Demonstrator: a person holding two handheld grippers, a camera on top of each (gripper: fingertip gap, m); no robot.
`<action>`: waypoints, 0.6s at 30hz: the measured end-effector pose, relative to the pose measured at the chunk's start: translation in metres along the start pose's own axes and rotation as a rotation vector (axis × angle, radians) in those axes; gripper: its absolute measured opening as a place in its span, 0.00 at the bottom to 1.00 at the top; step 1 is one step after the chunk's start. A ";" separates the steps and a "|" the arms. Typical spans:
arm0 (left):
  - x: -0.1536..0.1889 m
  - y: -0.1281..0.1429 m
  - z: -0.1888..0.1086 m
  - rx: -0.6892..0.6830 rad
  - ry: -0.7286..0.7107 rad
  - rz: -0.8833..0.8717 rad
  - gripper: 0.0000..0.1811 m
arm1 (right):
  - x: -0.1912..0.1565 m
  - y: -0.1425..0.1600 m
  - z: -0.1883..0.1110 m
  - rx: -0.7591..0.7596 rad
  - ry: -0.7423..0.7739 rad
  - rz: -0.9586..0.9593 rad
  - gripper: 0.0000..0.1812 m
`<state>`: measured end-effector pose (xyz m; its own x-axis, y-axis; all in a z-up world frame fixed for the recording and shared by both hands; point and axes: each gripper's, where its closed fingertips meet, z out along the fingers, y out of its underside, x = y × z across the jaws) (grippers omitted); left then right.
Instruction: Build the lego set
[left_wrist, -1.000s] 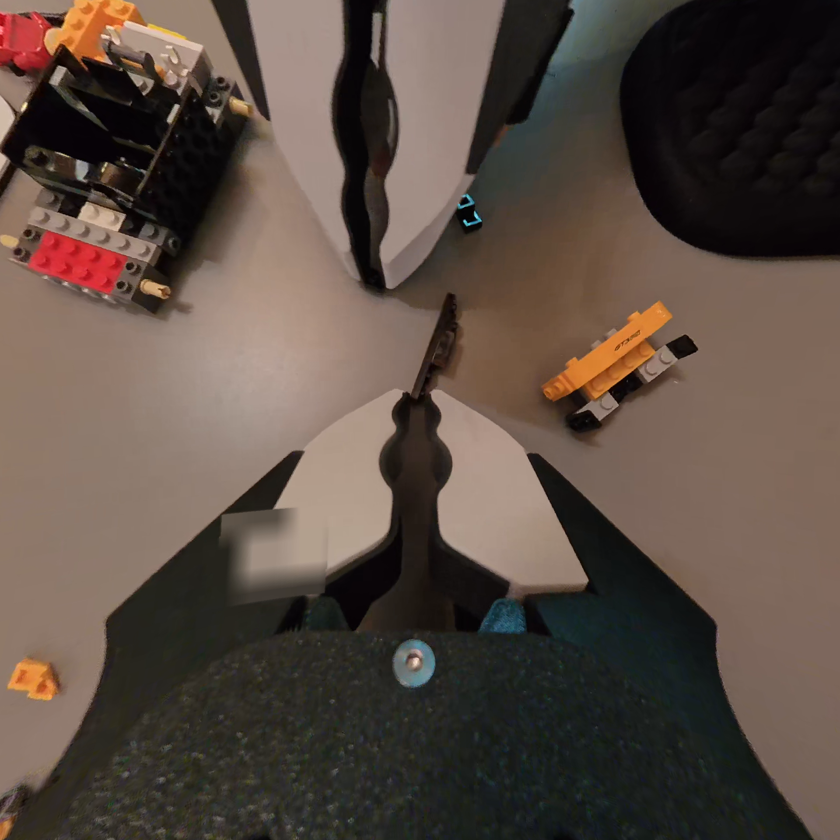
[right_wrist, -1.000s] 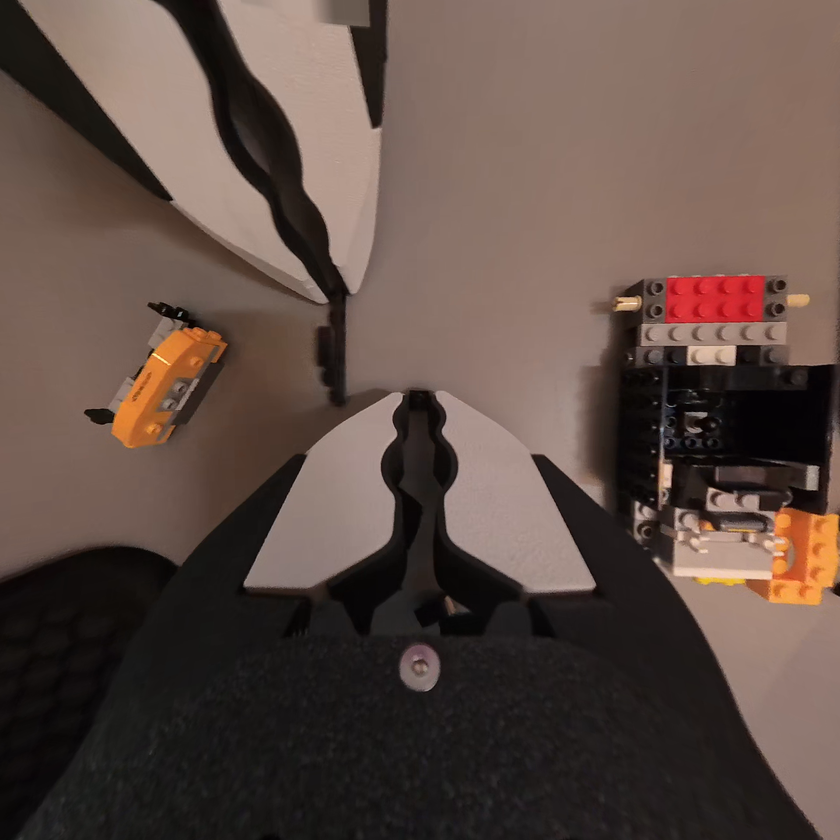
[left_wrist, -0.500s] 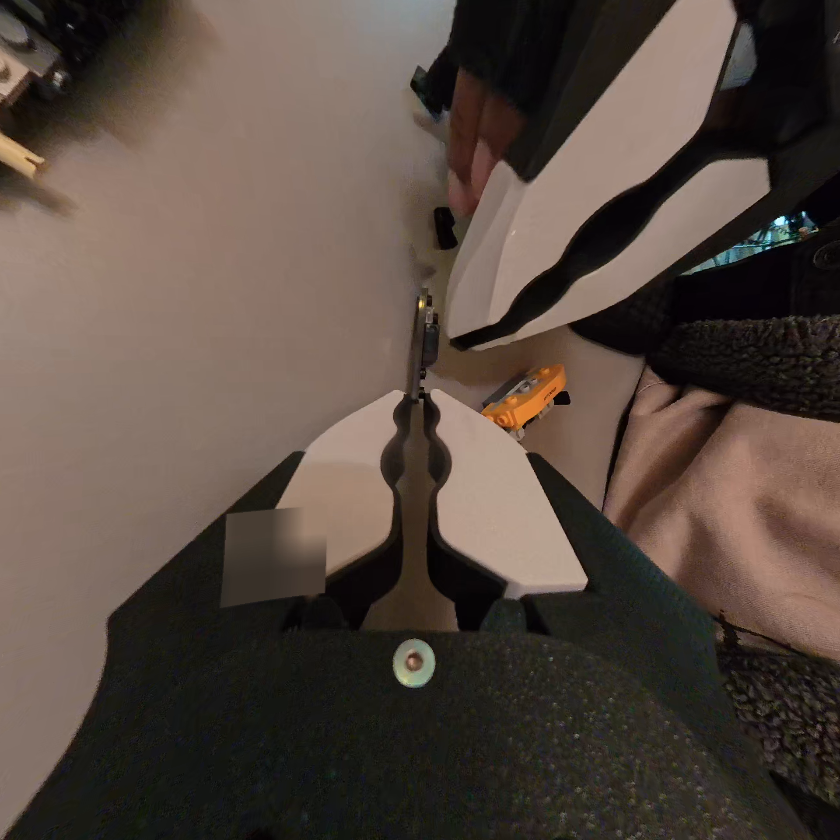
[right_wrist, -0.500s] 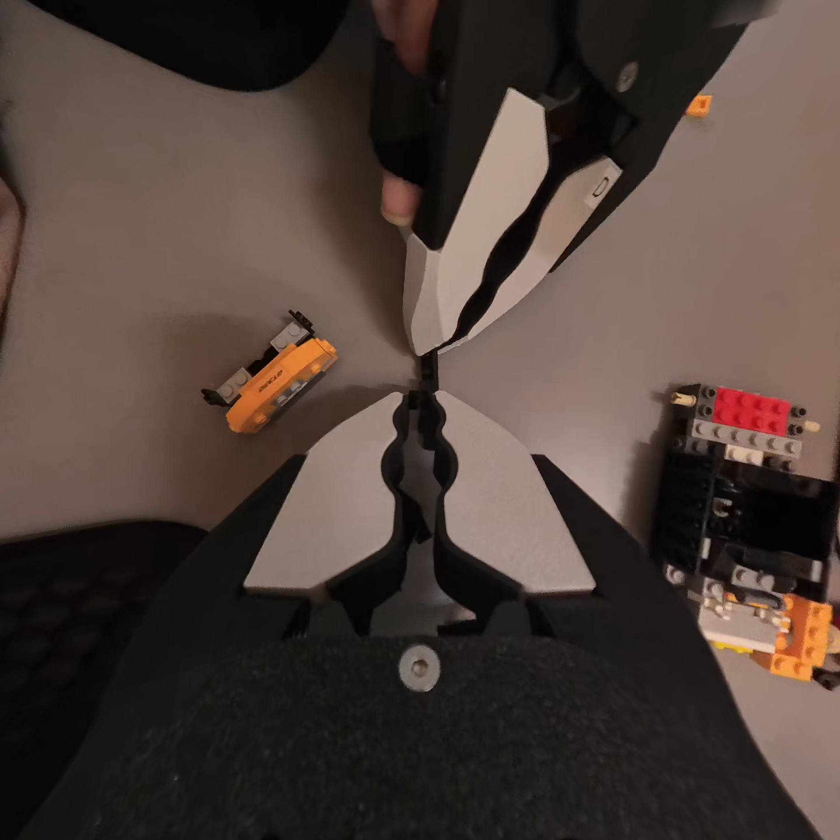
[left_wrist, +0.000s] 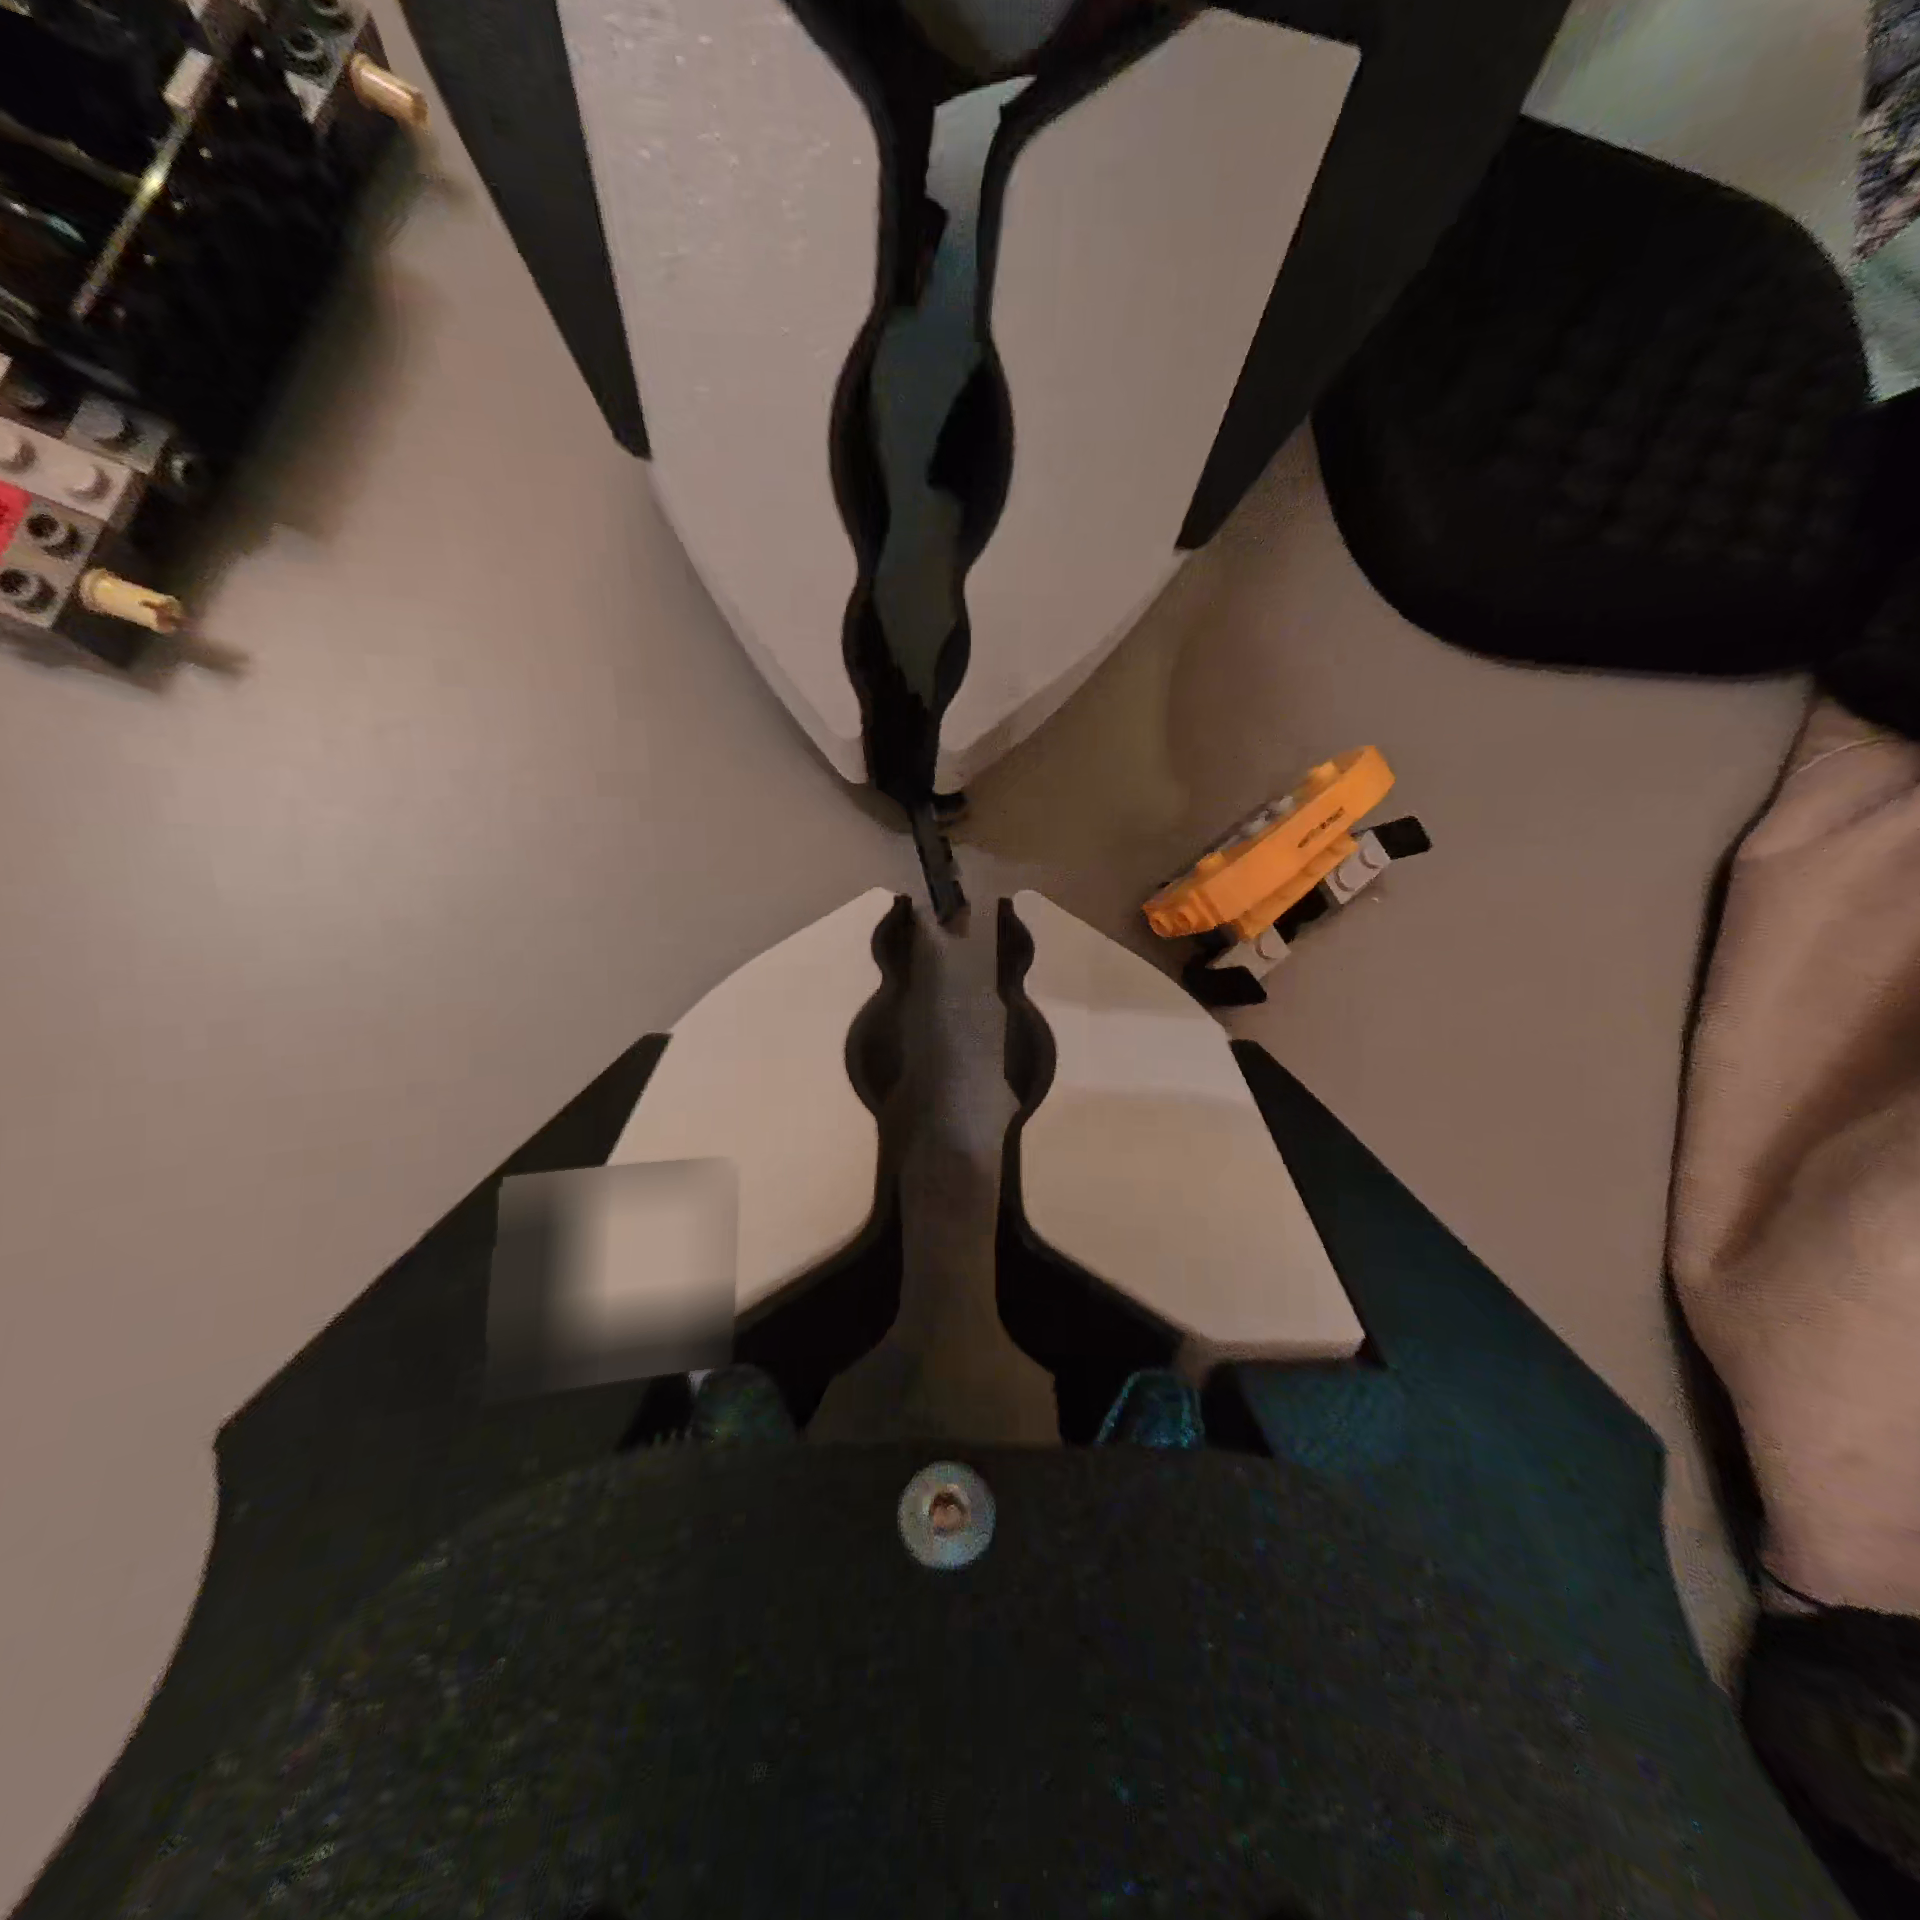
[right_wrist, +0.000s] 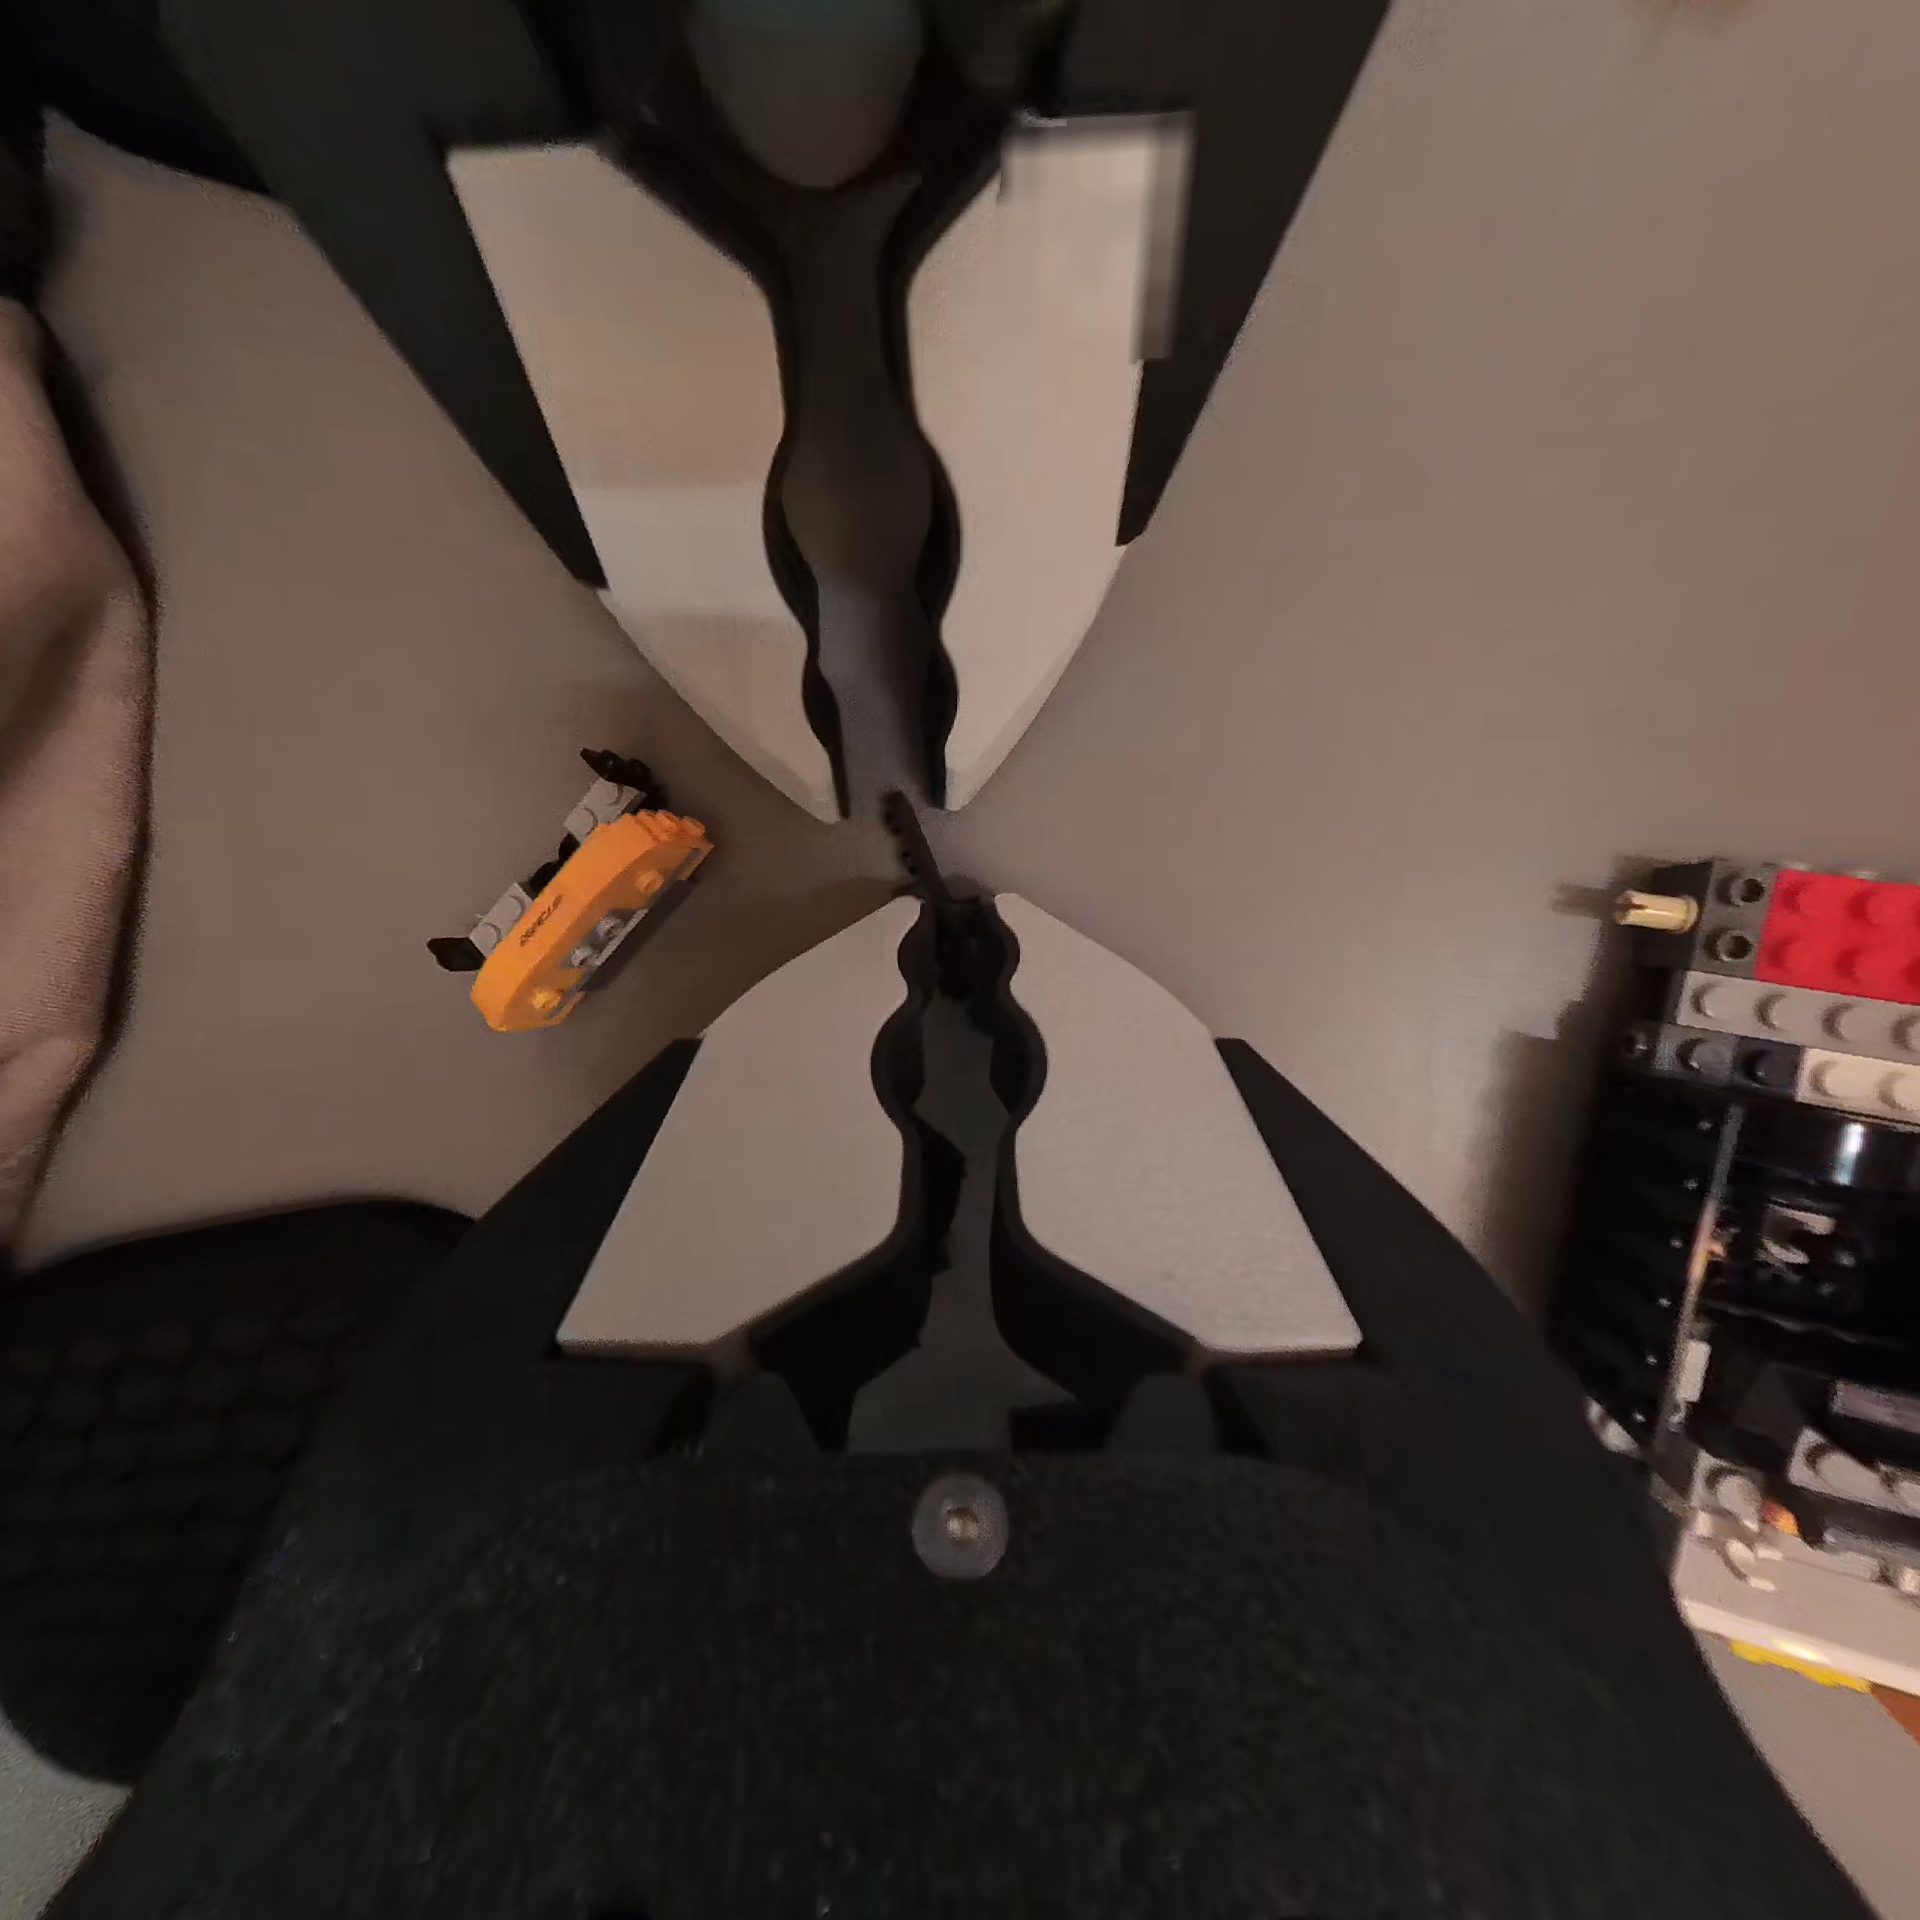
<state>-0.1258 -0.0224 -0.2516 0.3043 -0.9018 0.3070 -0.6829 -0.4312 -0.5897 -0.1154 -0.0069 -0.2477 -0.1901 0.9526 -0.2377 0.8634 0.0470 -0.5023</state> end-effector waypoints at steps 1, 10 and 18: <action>-0.002 -0.001 0.001 0.000 -0.020 0.004 0.06 | 0.000 0.000 0.000 0.002 -0.017 0.023 0.04; 0.007 0.001 -0.004 -0.028 0.271 -0.292 0.02 | -0.003 -0.011 -0.017 0.129 0.096 -0.179 0.04; 0.011 -0.001 -0.008 -0.033 0.449 -0.374 0.02 | -0.015 -0.011 -0.006 0.020 0.253 -0.524 0.04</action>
<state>-0.1272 -0.0316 -0.2420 0.2227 -0.5843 0.7804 -0.6054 -0.7103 -0.3590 -0.1190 -0.0195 -0.2334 -0.4698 0.8461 0.2517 0.6750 0.5281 -0.5152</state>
